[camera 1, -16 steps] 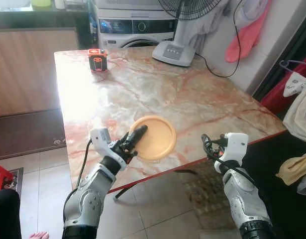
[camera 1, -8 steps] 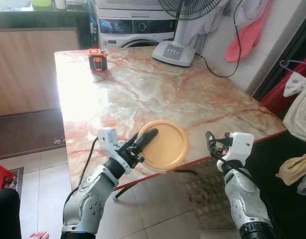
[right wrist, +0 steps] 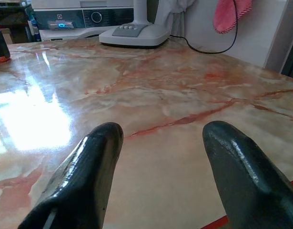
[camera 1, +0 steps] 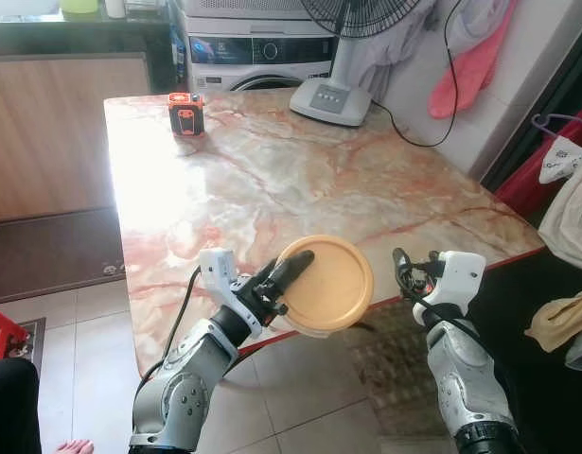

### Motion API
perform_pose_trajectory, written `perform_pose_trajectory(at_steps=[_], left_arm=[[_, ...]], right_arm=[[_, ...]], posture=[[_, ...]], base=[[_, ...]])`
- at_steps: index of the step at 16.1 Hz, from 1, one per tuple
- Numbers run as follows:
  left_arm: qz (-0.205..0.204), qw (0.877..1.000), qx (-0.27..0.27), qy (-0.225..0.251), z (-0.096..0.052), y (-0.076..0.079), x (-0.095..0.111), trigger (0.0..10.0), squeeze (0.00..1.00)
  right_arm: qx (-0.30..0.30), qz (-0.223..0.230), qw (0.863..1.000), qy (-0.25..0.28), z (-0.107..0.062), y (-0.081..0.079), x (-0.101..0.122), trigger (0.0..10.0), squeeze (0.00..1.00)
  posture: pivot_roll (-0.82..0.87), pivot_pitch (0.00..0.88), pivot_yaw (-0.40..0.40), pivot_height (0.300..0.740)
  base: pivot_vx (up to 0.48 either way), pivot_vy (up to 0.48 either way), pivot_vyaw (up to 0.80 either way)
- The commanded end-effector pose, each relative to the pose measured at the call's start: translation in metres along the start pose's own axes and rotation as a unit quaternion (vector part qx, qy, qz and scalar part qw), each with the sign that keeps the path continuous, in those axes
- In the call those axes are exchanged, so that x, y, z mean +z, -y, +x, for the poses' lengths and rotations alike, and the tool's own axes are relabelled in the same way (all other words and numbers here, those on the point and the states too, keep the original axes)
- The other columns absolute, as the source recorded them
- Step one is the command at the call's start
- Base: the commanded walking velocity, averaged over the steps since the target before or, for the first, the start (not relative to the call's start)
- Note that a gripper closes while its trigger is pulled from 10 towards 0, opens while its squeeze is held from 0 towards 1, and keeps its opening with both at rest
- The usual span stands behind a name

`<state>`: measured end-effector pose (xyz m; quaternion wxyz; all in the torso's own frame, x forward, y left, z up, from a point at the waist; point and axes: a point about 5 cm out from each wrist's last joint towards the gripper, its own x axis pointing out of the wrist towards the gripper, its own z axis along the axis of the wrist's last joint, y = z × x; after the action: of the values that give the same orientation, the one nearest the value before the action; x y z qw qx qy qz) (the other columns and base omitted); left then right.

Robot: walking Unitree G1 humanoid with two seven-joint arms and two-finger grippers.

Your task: Restocking fridge

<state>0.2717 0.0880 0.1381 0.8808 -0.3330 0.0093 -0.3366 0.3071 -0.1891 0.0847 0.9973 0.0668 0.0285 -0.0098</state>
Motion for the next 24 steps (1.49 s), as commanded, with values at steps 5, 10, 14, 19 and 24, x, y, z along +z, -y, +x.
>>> perform_pose_trajectory(at_steps=[5, 10, 14, 19, 24], left_arm=[[-0.013, 1.000, -0.025, 0.010, 0.0054, 0.0108, 0.0019, 10.0, 0.00], [-0.016, 1.000, -0.027, 0.006, 0.0051, 0.0118, 0.0005, 10.0, 0.00], [-0.017, 1.000, -0.023, 0.007, 0.0050, 0.0115, 0.0011, 10.0, 0.00], [-0.016, 1.000, -0.021, 0.007, 0.0044, 0.0105, 0.0019, 10.0, 0.00], [-0.018, 1.000, -0.023, 0.006, 0.0049, 0.0118, 0.0016, 10.0, 0.00]], right_arm=[[-0.016, 0.003, 1.000, 0.011, 0.0006, 0.0071, 0.0042, 10.0, 0.00], [-0.021, 0.004, 1.000, 0.010, 0.0002, 0.0091, 0.0038, 10.0, 0.00], [-0.022, 0.005, 1.000, 0.006, -0.0005, 0.0093, 0.0027, 10.0, 0.00], [-0.025, 0.004, 1.000, 0.012, 0.0003, 0.0093, 0.0035, 10.0, 0.00], [-0.028, 0.005, 1.000, 0.010, 0.0004, 0.0102, 0.0031, 10.0, 0.00]], posture=[[-0.04, 0.000, -0.124, 0.740], [-0.05, 0.000, -0.121, 0.740], [-0.05, 0.000, -0.121, 0.740], [-0.04, 0.000, -0.123, 0.740], [-0.04, 0.000, -0.122, 0.740]], base=[[0.000, 0.000, 0.00], [0.000, 0.000, 0.00], [0.000, 0.000, -0.31], [0.000, 0.000, 0.00], [-0.182, 0.000, 0.00]])
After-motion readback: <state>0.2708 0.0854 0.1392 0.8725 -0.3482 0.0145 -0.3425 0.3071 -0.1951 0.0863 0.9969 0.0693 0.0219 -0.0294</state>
